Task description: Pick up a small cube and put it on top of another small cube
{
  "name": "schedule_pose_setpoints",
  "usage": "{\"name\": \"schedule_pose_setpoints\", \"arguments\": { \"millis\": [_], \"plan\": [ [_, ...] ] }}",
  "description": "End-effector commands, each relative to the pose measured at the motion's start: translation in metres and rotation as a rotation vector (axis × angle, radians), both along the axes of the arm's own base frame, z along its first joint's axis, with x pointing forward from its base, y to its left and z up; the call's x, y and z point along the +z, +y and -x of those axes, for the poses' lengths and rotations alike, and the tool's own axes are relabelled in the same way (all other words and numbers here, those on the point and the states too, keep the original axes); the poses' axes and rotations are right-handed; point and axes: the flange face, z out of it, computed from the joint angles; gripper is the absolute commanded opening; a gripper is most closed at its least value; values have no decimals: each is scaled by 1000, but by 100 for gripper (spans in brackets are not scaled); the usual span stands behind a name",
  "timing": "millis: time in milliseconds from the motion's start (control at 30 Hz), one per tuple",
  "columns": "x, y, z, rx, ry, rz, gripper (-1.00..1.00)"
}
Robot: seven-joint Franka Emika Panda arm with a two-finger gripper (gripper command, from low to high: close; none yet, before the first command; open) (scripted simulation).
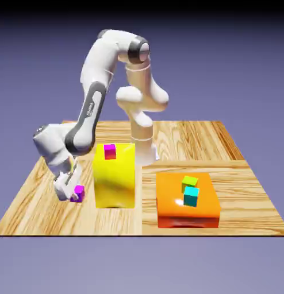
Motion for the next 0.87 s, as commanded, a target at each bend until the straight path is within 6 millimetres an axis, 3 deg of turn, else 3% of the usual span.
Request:
{"name": "schedule_pose_setpoints", "arguments": {
  "millis": [0, 67, 200, 300, 400, 500, 567, 700, 733, 767, 800, 833],
  "plan": [
    [9, 16, -11, 85, 4, 13, -100],
    [28, 48, -32, 249, 10, 40, -100],
    [66, 173, -59, 581, 14, 30, -100],
    [94, 268, -56, 816, 21, 33, -100],
    [119, 353, -34, 1017, 28, 41, -100],
    [115, 399, -7, 1019, 36, -38, -100],
    [114, 403, -4, 1017, 38, -45, -100],
    [49, 410, 13, 1017, 38, -46, -100],
    [48, 410, 14, 1017, 38, -46, -100],
    [48, 410, 14, 1017, 38, -46, 100],
    [48, 410, 14, 1017, 38, -46, 100],
    [64, 408, 8, 1017, 38, -46, 100]
  ]
}}
